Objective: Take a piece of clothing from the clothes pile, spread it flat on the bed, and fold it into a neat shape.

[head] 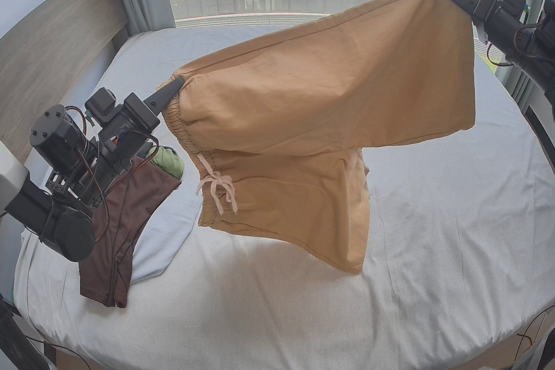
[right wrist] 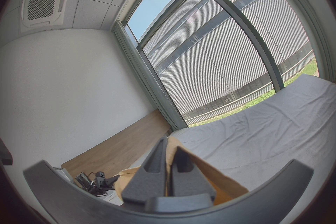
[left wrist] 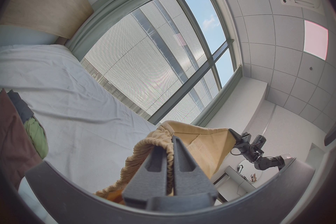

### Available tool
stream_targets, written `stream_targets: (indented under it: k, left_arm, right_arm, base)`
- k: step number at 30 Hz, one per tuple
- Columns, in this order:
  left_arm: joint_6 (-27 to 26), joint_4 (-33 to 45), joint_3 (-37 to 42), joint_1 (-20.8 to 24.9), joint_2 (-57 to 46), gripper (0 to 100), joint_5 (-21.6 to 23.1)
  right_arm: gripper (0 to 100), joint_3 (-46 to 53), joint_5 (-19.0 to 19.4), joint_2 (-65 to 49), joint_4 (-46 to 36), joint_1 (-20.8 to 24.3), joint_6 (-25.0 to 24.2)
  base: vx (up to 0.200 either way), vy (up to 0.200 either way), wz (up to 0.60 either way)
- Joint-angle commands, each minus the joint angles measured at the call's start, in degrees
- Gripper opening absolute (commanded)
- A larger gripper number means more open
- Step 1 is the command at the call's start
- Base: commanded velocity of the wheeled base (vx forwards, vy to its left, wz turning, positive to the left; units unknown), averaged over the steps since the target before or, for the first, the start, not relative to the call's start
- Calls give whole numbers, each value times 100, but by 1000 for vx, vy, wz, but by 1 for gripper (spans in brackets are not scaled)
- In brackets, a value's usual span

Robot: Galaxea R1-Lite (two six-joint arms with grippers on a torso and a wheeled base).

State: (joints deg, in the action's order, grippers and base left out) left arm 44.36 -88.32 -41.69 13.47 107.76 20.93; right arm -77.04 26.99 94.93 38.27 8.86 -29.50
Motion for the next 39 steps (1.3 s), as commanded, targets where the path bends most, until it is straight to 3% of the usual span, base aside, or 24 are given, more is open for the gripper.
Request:
stream_targets:
  k: [1, 8, 25, 39]
  left_arm:
    - [2, 17, 47, -231, -10, 0, 78]
    - [-15, 25, 38, -380, 52, 0, 166]
    - [-33, -10, -340, -336, 535, 0, 113]
    - [-50, -10, -797, -371, 1027, 0, 95]
  right_arm:
    - [0, 119, -45, 641, 234, 19, -12]
    - [0, 278, -27, 799, 251, 81, -29]
    - [0, 814, -45, 1520, 1482, 10, -188]
    - [0, 761, -36, 1951, 1702, -7, -258]
  base:
    - [0, 0, 0]
    - [0, 0, 0]
    - [0, 0, 0]
    - [0, 0, 0]
